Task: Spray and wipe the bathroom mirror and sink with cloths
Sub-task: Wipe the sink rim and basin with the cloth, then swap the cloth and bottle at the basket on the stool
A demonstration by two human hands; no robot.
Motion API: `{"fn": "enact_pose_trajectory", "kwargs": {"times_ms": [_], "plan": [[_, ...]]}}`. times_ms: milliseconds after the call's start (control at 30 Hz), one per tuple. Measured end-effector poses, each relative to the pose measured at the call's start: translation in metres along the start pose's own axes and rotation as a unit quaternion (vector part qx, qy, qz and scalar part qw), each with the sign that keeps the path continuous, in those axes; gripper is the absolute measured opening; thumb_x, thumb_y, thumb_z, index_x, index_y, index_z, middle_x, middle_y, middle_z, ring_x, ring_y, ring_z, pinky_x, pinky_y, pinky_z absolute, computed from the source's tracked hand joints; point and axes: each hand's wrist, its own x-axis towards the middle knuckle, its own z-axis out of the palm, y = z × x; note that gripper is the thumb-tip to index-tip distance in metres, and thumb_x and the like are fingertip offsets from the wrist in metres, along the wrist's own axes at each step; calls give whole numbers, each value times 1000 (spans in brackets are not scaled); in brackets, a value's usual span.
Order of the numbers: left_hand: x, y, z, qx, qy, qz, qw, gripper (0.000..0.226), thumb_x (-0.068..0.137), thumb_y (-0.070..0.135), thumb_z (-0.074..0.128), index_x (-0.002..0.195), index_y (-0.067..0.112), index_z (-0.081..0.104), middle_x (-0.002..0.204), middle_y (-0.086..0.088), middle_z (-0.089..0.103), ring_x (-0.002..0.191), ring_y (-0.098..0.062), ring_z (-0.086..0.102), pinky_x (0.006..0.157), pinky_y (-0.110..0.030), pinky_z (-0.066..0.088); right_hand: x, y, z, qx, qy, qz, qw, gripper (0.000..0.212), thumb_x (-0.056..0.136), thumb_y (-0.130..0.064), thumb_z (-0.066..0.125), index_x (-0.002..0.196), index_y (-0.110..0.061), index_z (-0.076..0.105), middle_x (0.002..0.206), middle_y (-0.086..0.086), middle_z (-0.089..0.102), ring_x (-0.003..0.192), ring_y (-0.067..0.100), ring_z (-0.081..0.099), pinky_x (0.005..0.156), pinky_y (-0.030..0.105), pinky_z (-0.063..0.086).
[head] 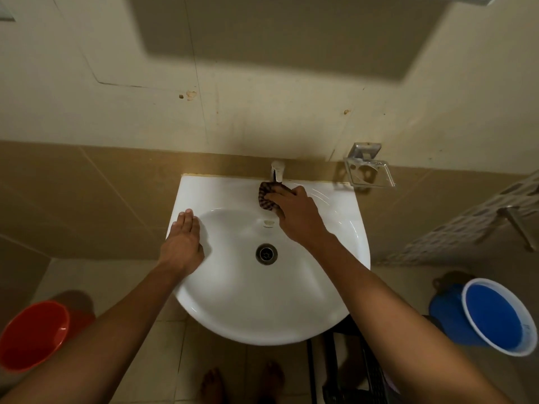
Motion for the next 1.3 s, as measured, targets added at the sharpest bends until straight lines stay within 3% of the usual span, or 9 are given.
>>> {"fn": "enact_pose_trajectory", "kwargs": {"times_ms": [133, 267, 333, 433, 567, 733, 933, 1167, 1300], "plan": [[-2, -1, -5, -3, -19, 4, 1000, 69, 92, 14, 42, 150, -5, 10, 160, -22, 2, 149, -34, 0, 122, -40, 8, -15, -7, -15, 20, -66, 10, 998, 36, 94, -14, 55, 129, -23, 60, 126, 5, 61, 101, 27, 50, 79, 40, 49], [-7, 1, -6, -35, -4, 22, 999, 67, 91, 11, 46, 149, -6, 17, 159, -23, 9, 148, -36, 6, 121, -43, 11, -50, -17, -17, 303, -86, 161, 935, 30, 94, -9, 54, 116, -24, 67, 94, 0, 70, 71, 4, 63, 66, 28, 50], [-11, 5, -6, -49, 2, 36, 998, 66, 92, 11, 47, 148, -6, 17, 158, -23, 10, 148, -35, 8, 121, -42, 11, -67, -22, -13, 447, -32, 251, 858, 27, 95, -9, 55, 117, -19, 67, 104, 5, 71, 79, 13, 67, 65, 29, 53], [-18, 15, -10, -105, 3, 59, 993, 66, 96, 14, 47, 150, -3, 14, 160, -18, 7, 149, -30, 5, 119, -35, 5, -88, -32, -7, 666, 31, 335, 666, 28, 99, -13, 52, 125, -10, 62, 115, 18, 68, 86, 26, 68, 54, 27, 51], [-26, 49, -37, -314, -37, 22, 948, 62, 98, 31, 51, 150, 8, 26, 159, -5, 22, 147, -19, 19, 116, -29, 15, -99, -52, -6, 826, 62, 332, 451, 52, 91, -32, 62, 135, -4, 55, 134, 21, 59, 126, 38, 55, 103, 52, 46], [-30, 96, -84, -644, -160, -34, 747, 60, 84, 58, 58, 126, 16, 61, 131, -3, 61, 120, -21, 58, 100, -32, 43, -92, -86, -20, 828, 79, 260, 491, 54, 87, -16, 68, 137, -3, 51, 133, 23, 58, 114, 35, 61, 87, 45, 57], [-37, 115, -108, -748, -232, -14, 622, 42, 92, 35, 56, 120, 5, 63, 116, -15, 69, 105, -29, 66, 94, -43, 51, -82, -107, -37, 762, 51, 285, 579, 36, 89, -8, 61, 126, -5, 60, 121, 22, 66, 107, 35, 66, 80, 42, 57], [-44, 128, -132, -675, -140, 26, 724, 29, 90, 31, 63, 109, 11, 70, 104, -7, 74, 97, -24, 71, 83, -38, 56, -88, -84, -69, 626, 90, 310, 710, 32, 102, -29, 42, 108, -17, 70, 108, 8, 73, 104, 25, 68, 85, 37, 55], [-48, 151, -142, -611, -65, 48, 788, 24, 84, 32, 71, 97, 11, 74, 94, -4, 76, 88, -18, 72, 83, -36, 57, -100, -60, -77, 649, 78, 320, 686, 49, 102, -52, 34, 114, -21, 70, 111, 4, 74, 106, 24, 69, 88, 42, 55]]}}
